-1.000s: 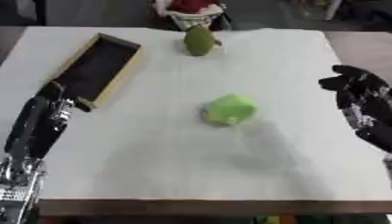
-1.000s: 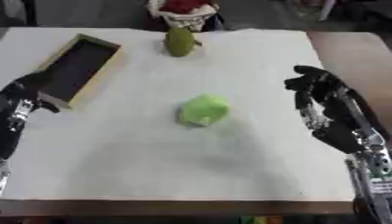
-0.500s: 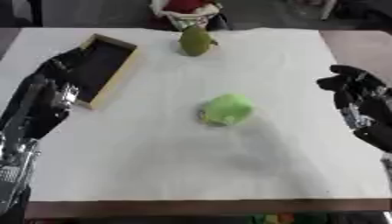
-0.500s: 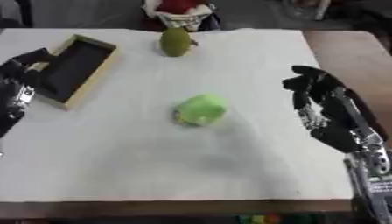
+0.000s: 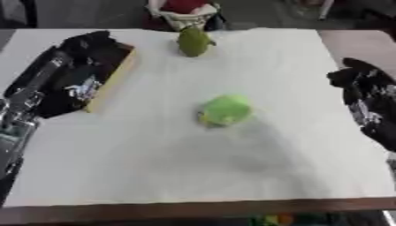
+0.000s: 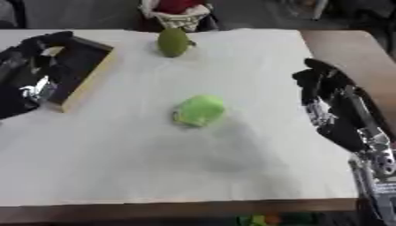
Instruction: Pick up objects on the table and place them in the box.
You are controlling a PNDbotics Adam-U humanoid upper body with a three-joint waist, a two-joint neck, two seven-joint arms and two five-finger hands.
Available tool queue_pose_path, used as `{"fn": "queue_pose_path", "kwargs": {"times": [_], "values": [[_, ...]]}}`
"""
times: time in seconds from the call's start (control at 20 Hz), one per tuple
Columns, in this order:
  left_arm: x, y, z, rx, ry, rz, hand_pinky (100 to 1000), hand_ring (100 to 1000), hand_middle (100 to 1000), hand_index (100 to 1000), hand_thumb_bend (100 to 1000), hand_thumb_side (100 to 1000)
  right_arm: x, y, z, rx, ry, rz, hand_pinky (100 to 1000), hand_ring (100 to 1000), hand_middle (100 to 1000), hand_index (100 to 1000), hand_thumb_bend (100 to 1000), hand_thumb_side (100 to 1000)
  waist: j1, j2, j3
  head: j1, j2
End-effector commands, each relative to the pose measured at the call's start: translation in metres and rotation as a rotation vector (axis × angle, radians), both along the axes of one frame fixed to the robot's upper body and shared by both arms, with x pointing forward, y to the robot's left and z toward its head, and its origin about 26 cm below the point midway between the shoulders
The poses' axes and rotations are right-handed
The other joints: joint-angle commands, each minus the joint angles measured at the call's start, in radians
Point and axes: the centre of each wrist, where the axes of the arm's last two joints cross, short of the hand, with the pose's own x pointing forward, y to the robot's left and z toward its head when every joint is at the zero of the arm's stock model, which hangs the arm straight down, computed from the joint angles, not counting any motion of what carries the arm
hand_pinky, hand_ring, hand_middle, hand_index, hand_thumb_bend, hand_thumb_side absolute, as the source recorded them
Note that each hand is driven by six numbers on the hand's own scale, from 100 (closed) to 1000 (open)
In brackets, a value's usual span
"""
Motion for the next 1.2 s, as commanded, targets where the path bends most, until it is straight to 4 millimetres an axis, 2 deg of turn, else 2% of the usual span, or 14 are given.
{"fn": "queue_pose_path", "kwargs": {"times": [0.05, 0.2, 0.35, 0.6, 0.7, 0.75, 0.8, 0.85, 0.9, 1.0, 1.2], "values": [[0.009, -0.008, 0.013, 0.186, -0.036, -0.065, 676, 994, 793, 893, 100, 522, 0.002, -0.004, 0.011, 0.028, -0.034, -0.038, 872, 855, 709, 905, 100, 470, 0.0, -0.015, -0.007, 0.006, 0.005], [0.021, -0.027, 0.018, 0.324, -0.06, -0.124, 718, 997, 806, 908, 100, 498, 0.002, -0.003, 0.014, 0.039, -0.047, -0.046, 872, 852, 705, 904, 100, 495, 0.0, -0.015, -0.02, 0.01, 0.005], [0.033, -0.045, 0.017, 0.418, -0.078, -0.168, 734, 994, 813, 910, 100, 492, 0.002, -0.003, 0.017, 0.039, -0.057, -0.045, 869, 844, 693, 901, 100, 470, 0.0, -0.015, -0.031, 0.012, 0.005], [0.051, -0.069, 0.01, 0.497, -0.105, -0.213, 761, 998, 827, 916, 174, 500, 0.003, -0.002, 0.02, 0.037, -0.068, -0.036, 866, 836, 686, 902, 100, 470, 0.0, -0.017, -0.045, 0.014, 0.005], [0.058, -0.077, 0.007, 0.512, -0.113, -0.214, 769, 999, 831, 918, 226, 536, 0.002, -0.001, 0.021, 0.038, -0.07, -0.032, 866, 835, 685, 902, 100, 470, 0.0, -0.018, -0.05, 0.016, 0.005], [0.061, -0.081, 0.004, 0.516, -0.114, -0.21, 767, 1000, 832, 917, 267, 594, 0.002, -0.001, 0.021, 0.038, -0.07, -0.031, 866, 834, 684, 902, 100, 470, 0.0, -0.018, -0.052, 0.017, 0.005], [0.065, -0.083, 0.0, 0.516, -0.111, -0.204, 768, 1000, 832, 917, 297, 614, 0.002, -0.001, 0.021, 0.039, -0.07, -0.03, 866, 833, 683, 902, 100, 470, -0.001, -0.018, -0.054, 0.017, 0.005], [0.068, -0.086, -0.003, 0.518, -0.109, -0.197, 771, 999, 833, 916, 343, 631, 0.002, -0.001, 0.021, 0.039, -0.07, -0.029, 865, 833, 683, 902, 100, 470, -0.001, -0.018, -0.056, 0.017, 0.005], [0.071, -0.088, -0.006, 0.521, -0.111, -0.192, 776, 996, 834, 916, 439, 657, 0.002, -0.001, 0.022, 0.04, -0.07, -0.028, 865, 831, 681, 903, 100, 470, -0.002, -0.018, -0.056, 0.016, 0.005], [0.077, -0.096, -0.011, 0.525, -0.13, -0.175, 787, 988, 836, 917, 537, 669, 0.002, 0.0, 0.022, 0.039, -0.07, -0.023, 866, 830, 679, 903, 100, 470, -0.002, -0.018, -0.06, 0.019, 0.005], [0.085, -0.11, -0.018, 0.528, -0.198, -0.129, 798, 975, 838, 919, 625, 631, 0.002, 0.001, 0.023, 0.04, -0.077, -0.028, 875, 825, 674, 902, 100, 470, -0.002, -0.016, -0.07, 0.025, 0.005]]}}
